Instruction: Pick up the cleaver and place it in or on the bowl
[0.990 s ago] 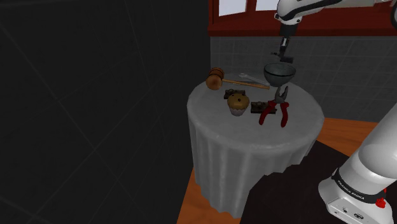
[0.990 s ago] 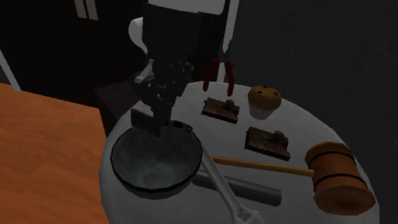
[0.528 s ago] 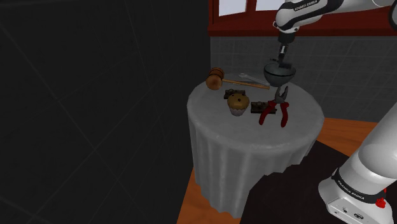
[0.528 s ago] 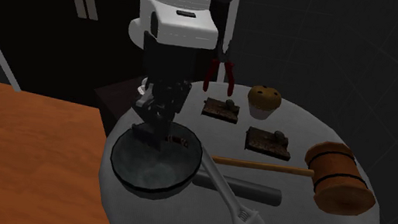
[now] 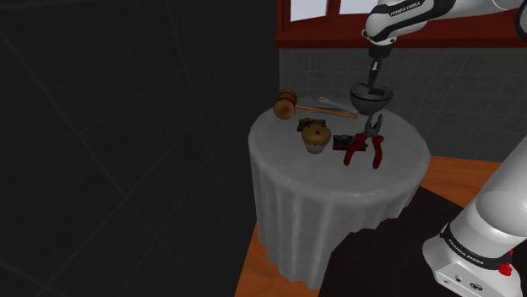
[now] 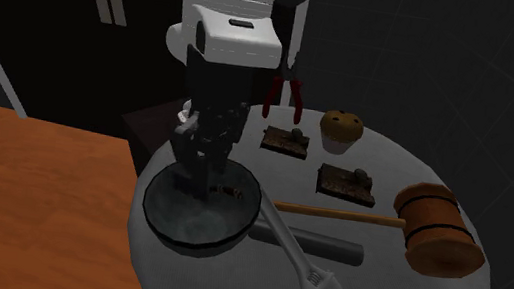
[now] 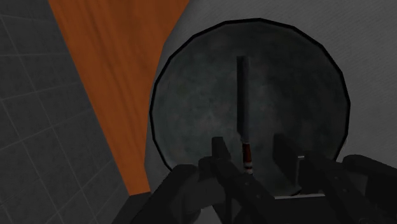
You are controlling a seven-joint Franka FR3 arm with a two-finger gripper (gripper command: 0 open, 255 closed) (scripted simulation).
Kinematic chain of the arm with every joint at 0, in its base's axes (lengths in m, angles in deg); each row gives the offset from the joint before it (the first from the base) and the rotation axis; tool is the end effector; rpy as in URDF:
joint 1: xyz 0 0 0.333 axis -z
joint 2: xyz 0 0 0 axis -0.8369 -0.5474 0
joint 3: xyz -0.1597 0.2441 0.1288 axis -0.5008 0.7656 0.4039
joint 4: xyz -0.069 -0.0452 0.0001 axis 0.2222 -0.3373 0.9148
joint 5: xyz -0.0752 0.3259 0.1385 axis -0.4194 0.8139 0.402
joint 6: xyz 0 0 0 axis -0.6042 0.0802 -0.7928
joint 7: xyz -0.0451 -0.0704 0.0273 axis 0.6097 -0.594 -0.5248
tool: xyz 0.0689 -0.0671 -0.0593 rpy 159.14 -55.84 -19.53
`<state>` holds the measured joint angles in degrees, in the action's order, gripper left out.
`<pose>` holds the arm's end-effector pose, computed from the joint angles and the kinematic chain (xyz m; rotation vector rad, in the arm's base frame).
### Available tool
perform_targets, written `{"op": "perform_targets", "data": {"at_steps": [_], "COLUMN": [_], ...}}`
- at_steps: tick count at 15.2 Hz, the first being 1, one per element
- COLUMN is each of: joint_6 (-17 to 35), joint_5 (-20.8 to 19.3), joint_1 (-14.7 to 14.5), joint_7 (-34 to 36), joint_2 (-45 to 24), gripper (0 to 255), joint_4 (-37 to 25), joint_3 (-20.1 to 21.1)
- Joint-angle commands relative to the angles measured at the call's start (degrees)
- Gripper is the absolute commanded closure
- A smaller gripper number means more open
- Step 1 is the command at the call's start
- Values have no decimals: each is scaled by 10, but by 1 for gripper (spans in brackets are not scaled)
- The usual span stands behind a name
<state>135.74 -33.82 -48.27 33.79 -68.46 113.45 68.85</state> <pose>0.4811 -0.2778 0.5043 2.9193 0.5524 0.0424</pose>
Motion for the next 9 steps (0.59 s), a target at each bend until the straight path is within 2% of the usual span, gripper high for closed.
{"op": "perform_targets", "data": {"at_steps": [1,5,9], "joint_6": [0,0,-69], "joint_5": [0,0,-6], "joint_1": [0,0,-5], "joint_7": [0,0,4], "joint_2": [0,0,20], "gripper": [0,0,0], "joint_4": [0,0,-49], "joint_3": [0,0,5]}}
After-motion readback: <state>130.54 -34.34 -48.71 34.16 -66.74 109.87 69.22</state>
